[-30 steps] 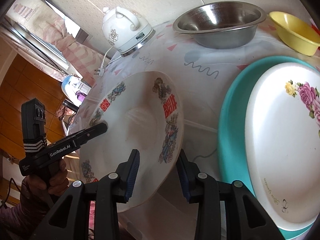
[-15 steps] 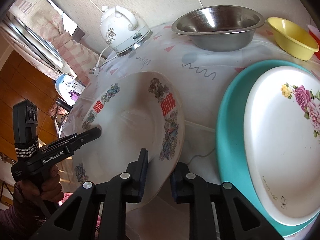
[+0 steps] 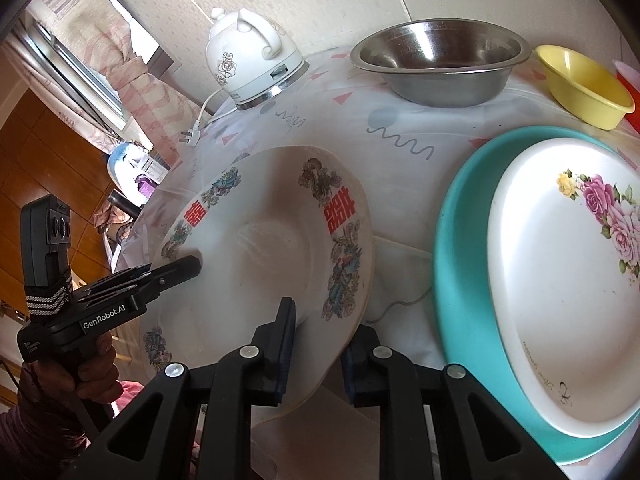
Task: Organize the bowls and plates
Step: 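Lift the large red-character plate with the left gripper, tilting it up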
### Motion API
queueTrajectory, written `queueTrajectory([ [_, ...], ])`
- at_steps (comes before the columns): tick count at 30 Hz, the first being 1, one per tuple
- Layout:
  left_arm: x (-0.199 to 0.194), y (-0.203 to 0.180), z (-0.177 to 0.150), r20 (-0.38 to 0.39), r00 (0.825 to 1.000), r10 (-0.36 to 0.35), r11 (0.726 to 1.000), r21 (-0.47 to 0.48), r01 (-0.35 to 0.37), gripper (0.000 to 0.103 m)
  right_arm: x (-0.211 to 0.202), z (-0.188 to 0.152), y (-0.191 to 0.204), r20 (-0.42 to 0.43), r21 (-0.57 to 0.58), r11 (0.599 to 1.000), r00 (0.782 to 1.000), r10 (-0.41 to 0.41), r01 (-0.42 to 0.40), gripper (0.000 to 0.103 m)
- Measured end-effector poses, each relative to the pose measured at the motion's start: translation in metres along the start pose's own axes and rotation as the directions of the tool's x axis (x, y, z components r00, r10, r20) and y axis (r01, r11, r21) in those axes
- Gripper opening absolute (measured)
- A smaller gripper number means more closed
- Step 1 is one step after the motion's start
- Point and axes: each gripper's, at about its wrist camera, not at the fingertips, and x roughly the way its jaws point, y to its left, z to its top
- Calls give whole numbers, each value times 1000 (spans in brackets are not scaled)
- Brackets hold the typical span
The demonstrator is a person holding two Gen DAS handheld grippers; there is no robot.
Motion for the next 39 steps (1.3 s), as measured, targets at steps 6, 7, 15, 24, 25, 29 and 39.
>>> queueTrajectory([
  [6,-6,1,-5,12,999,-38,999,10,38,34,-12,-2,6,15,-47,999,1000,3,-3,21],
  [7,-7,0,-6,14,999,-41,999,11,40,34,-14,-2,7,20,-58,998,1000,2,0,21],
  [15,0,-4,-4,11,1000,-17,1000,22,16,33,-5,-6,-2,-16,-33,999,1000,-8,7,23],
  [24,6,-2,5,9,999,-37,999,32,37,34,-5,-6,2,-13,-62,998,999,-29,29,25],
  [25,5,-1,4,9,999,-46,999,29,46,34,-5,-6,3,-10,-70,997,999,-40,39,25],
  [29,-2,-3,-3,11,998,-61,997,39,61,32,-12,-7,6,14,-102,993,998,-62,63,25],
  [39,-18,-14,-5,47,994,-98,993,69,94,30,-37,-6,8,67,-131,989,996,-64,73,25],
])
